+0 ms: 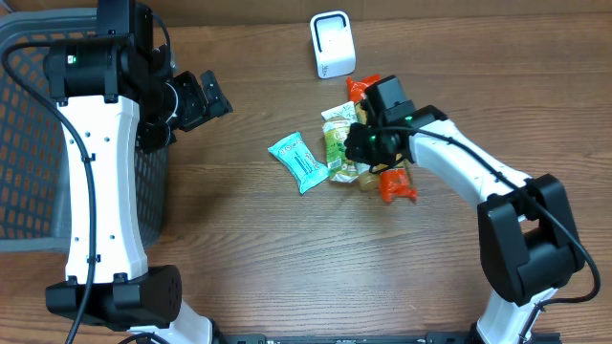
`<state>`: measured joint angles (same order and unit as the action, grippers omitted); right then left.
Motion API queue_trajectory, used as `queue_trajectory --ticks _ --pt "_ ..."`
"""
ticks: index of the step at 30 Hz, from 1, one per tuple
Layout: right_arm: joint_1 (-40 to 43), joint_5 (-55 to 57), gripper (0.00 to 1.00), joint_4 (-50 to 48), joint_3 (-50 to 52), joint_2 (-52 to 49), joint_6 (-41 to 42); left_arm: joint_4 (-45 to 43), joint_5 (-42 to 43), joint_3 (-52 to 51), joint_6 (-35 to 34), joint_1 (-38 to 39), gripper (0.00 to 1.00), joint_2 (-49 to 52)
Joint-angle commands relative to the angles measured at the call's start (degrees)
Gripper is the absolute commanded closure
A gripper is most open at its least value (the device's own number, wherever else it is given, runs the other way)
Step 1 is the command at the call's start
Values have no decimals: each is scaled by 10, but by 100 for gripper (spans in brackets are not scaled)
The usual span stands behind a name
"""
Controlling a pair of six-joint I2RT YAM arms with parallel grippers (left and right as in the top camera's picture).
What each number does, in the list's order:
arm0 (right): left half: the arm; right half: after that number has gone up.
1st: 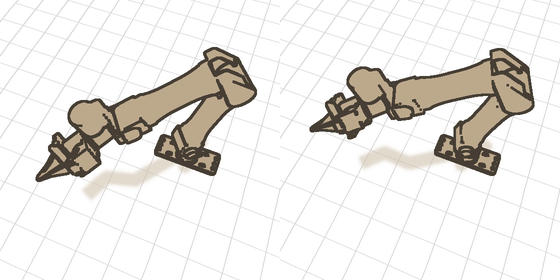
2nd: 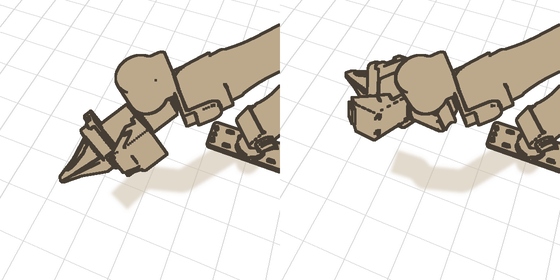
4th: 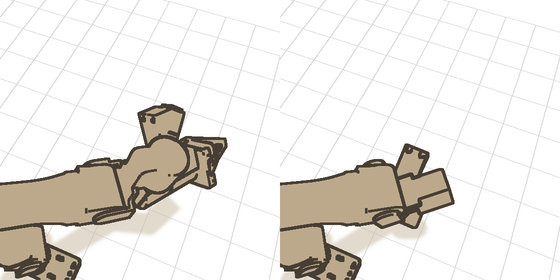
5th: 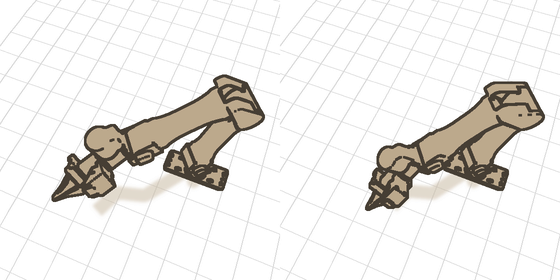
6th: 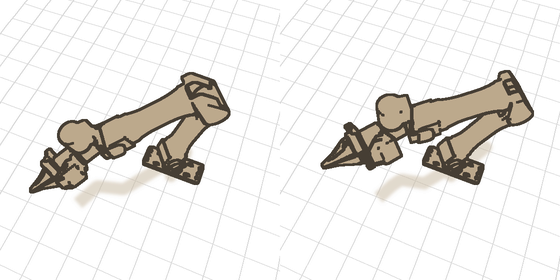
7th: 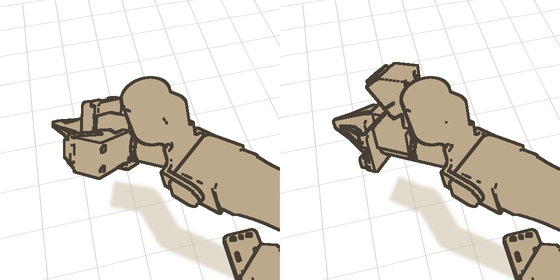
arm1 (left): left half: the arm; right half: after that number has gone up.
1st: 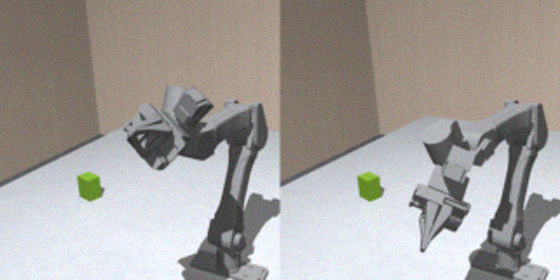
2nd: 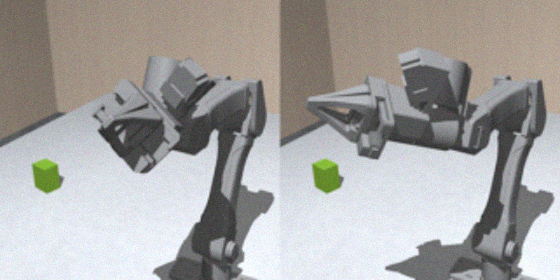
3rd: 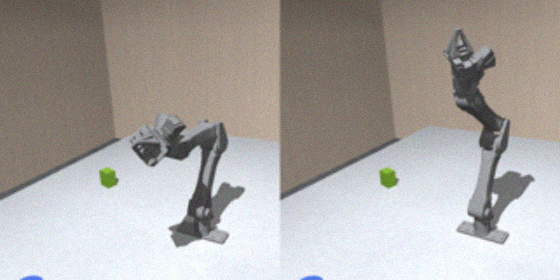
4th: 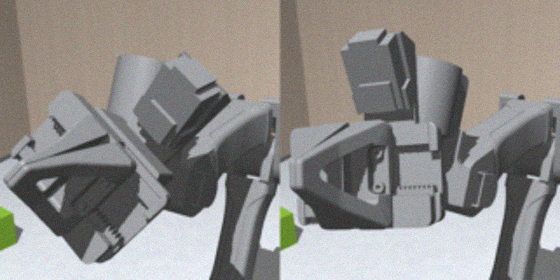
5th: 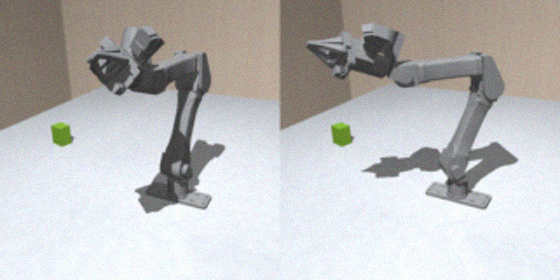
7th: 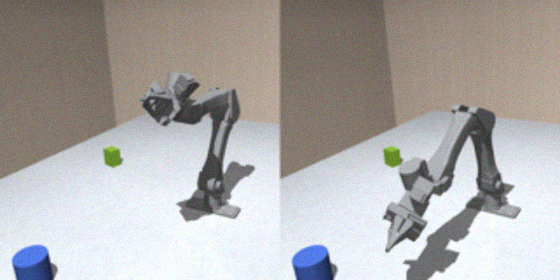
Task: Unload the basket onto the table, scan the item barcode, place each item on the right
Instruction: 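Grasp the green tea pouch with the right gripper and lift it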
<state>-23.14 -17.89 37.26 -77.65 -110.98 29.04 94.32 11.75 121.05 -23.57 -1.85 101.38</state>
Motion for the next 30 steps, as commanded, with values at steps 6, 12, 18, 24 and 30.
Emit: queue_trajectory --ticks 6,12,18,24,30 --pt "7 -42 75 6 3 -2 -40 -1 -3 -2 11 5 0 -2" --pt "0 -47 61 -3 3 -2 -63 -1 -3 -2 11 5 0 -2" --pt "-3 -43 47 -53 3 -2 -123 -1 -3 -2 11 5 0 -2" --pt "-4 2 46 -90 4 -3 -146 -1 -3 -2 11 5 0 -2" --pt "-15 2 50 -96 4 -17 -145 -1 -3 -2 11 5 0 -2"
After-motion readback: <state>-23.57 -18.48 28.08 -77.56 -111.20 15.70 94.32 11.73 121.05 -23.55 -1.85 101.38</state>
